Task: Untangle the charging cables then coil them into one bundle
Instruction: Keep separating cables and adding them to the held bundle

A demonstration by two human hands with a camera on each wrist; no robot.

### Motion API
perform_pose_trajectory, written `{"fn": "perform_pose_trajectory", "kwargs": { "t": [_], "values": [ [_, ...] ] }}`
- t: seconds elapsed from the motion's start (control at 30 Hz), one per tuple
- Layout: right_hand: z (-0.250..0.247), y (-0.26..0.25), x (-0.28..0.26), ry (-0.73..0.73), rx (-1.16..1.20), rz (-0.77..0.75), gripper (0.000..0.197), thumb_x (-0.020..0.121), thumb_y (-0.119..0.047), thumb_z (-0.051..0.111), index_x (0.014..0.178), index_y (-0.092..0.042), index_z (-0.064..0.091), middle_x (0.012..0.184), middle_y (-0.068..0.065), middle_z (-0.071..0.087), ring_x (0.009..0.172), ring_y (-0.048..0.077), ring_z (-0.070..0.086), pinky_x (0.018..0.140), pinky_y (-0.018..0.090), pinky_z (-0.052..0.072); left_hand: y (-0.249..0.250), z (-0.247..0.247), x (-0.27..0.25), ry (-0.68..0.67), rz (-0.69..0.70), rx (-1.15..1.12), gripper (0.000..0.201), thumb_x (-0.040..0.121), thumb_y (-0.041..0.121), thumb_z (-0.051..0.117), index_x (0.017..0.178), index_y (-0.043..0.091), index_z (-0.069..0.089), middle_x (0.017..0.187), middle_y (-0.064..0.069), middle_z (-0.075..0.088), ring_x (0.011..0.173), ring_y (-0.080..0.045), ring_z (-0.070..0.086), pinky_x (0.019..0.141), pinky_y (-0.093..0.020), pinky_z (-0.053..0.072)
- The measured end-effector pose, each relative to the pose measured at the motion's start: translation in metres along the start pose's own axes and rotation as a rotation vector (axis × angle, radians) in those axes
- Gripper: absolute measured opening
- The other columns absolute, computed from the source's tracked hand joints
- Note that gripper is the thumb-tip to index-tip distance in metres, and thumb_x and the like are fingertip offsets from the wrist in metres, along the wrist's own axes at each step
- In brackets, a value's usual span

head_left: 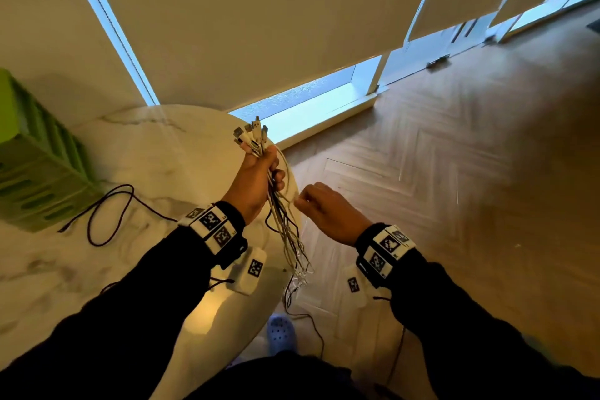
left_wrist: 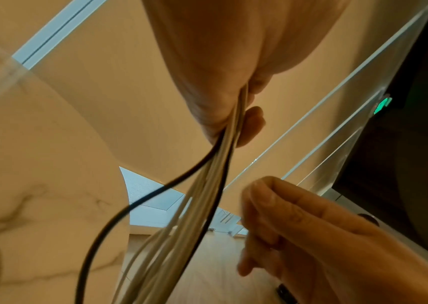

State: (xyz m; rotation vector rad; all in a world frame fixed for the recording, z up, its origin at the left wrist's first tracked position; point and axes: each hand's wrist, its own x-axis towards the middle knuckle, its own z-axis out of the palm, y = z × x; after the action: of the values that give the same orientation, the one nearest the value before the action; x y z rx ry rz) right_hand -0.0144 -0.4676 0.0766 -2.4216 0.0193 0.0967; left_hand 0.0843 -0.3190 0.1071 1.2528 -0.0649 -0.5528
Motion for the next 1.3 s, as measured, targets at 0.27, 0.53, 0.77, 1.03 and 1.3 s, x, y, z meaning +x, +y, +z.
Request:
{"fn": "perform_pose_trajectory", "kwargs": {
  "t": [0.27,0.53,0.77,1.03,1.3],
  "values": [
    [0.001,-0.003,0.008,-0.042,0.147,-0.101,0.023,0.104,-0.034,0.049,0.119,-0.017,0.053,0.113,0.002,0.066,0.101,0.016,0.063,0.088,0.030,0.053,-0.002,0.008,-0.002,-0.024,-0.006,-0.127,0.024,0.108,0.020,0.040,0.086,0.017,0.047,0.062,0.005,0.042,0.059,-0.011,0.041,0.055,-0.022,0.038],
    [-0.006,-0.014,0.020,0.070,0.202,-0.156,0.018,0.106,-0.031,0.043,0.105,-0.015,0.050,0.095,0.000,0.063,0.088,0.018,0.062,0.081,0.032,0.054,0.005,-0.002,0.010,0.154,0.066,-0.060,0.034,0.109,0.026,0.039,0.121,-0.003,0.051,0.066,-0.004,0.050,0.058,-0.010,0.052,0.064,-0.024,0.042],
    [-0.049,0.042,0.026,0.189,-0.006,0.155,0.017,0.107,-0.027,0.037,0.100,-0.014,0.043,0.072,-0.001,0.055,0.059,0.013,0.049,0.058,0.030,0.038,0.008,-0.024,0.015,0.135,0.072,-0.145,0.033,0.110,0.032,0.034,0.079,0.021,0.034,0.058,0.008,0.031,0.051,-0.008,0.026,0.053,-0.025,0.023],
    [-0.058,0.051,0.030,-0.483,-0.289,0.381,0.118,0.067,-0.056,0.085,0.158,-0.022,0.017,0.164,0.001,0.021,0.148,0.023,0.027,0.120,0.041,0.026,0.015,-0.011,0.006,0.008,0.080,-0.079,0.041,0.110,0.036,0.030,0.075,0.015,0.038,0.055,0.004,0.040,0.051,-0.017,0.045,0.057,-0.029,0.039],
    [0.000,-0.033,0.056,-0.788,0.324,0.090,0.029,0.085,-0.021,0.078,0.105,-0.004,0.067,0.106,0.019,0.069,0.099,0.027,0.066,0.095,0.040,0.052,0.044,0.005,-0.013,-0.319,-0.108,0.136,0.034,0.105,0.032,0.040,0.079,0.011,0.046,0.057,0.000,0.049,0.062,-0.023,0.057,0.069,-0.031,0.049]
  ]
}}
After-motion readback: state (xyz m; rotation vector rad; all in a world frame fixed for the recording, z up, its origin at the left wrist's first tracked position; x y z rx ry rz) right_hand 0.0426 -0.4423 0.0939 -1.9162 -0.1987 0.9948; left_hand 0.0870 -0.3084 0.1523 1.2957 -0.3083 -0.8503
